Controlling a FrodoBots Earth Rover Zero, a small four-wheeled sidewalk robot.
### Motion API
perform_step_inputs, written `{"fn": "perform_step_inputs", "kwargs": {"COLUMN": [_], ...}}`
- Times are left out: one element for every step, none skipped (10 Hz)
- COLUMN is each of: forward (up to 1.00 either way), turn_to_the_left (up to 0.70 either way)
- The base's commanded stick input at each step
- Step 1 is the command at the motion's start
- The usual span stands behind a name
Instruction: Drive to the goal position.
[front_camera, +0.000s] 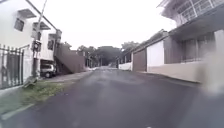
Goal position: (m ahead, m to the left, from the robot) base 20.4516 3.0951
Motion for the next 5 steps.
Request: {"fn": "perform_step_inputs", "kwargs": {"forward": [0.5,0.5,0.5,0.5,0.5], "turn_to_the_left": [0.0,0.0,0.0,0.0,0.0]}}
